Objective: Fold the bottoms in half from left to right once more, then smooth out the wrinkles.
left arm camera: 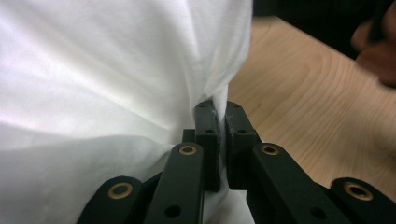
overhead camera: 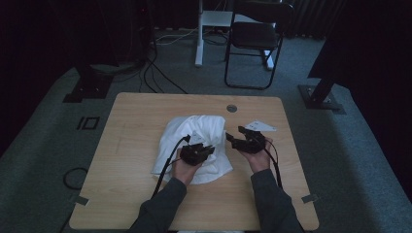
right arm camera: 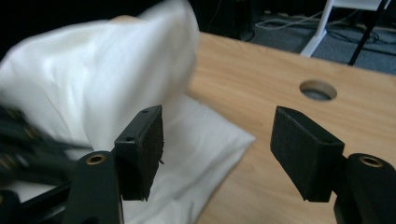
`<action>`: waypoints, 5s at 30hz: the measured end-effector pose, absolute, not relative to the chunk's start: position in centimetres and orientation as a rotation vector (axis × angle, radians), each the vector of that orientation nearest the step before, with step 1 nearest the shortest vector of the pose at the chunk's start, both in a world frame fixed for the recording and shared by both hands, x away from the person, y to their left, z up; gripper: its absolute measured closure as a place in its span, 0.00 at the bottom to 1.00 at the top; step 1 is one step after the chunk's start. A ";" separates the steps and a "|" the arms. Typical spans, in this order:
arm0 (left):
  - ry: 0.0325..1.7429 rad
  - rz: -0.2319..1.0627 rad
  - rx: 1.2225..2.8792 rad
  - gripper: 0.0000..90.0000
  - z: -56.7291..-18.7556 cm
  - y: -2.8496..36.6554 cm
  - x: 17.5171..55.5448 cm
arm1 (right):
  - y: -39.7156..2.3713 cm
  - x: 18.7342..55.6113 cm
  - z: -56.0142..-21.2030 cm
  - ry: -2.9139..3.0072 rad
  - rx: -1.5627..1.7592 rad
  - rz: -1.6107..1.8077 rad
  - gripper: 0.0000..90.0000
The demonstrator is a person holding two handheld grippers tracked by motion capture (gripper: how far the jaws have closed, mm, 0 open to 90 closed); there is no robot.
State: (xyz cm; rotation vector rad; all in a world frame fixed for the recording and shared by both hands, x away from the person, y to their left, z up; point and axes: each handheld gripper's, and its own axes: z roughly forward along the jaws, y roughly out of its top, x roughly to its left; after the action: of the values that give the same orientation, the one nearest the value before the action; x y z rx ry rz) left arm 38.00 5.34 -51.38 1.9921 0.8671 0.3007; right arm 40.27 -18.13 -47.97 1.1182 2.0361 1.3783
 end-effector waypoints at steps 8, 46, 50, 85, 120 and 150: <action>0.873 0.296 2.020 0.97 -52.6 4.7 37.9 | -16.4 40.7 -46.4 2.044 1.058 1.428 0.33; 1.113 0.421 1.998 1.00 -51.2 13.2 40.2 | -16.5 47.2 -49.3 2.154 1.217 1.210 0.54; 1.119 0.439 1.991 1.00 -51.8 12.9 40.1 | -16.4 46.7 -46.8 2.106 1.167 1.270 0.53; 1.118 0.532 2.016 1.00 -52.5 12.4 39.5 | -13.6 47.9 -48.2 2.255 1.137 1.253 0.40; 1.113 0.572 2.010 1.00 -52.9 12.3 39.1 | -13.0 50.4 -51.8 2.458 1.202 1.157 0.95; 1.134 0.603 2.006 1.00 -53.2 10.7 37.9 | -19.0 42.6 -50.4 2.203 1.277 1.151 0.67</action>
State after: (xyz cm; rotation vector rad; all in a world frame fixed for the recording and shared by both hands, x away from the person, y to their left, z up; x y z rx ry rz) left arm 37.95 10.73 -53.24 2.0059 1.1337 0.6028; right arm 42.57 -18.96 -50.36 1.2774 2.2033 1.1509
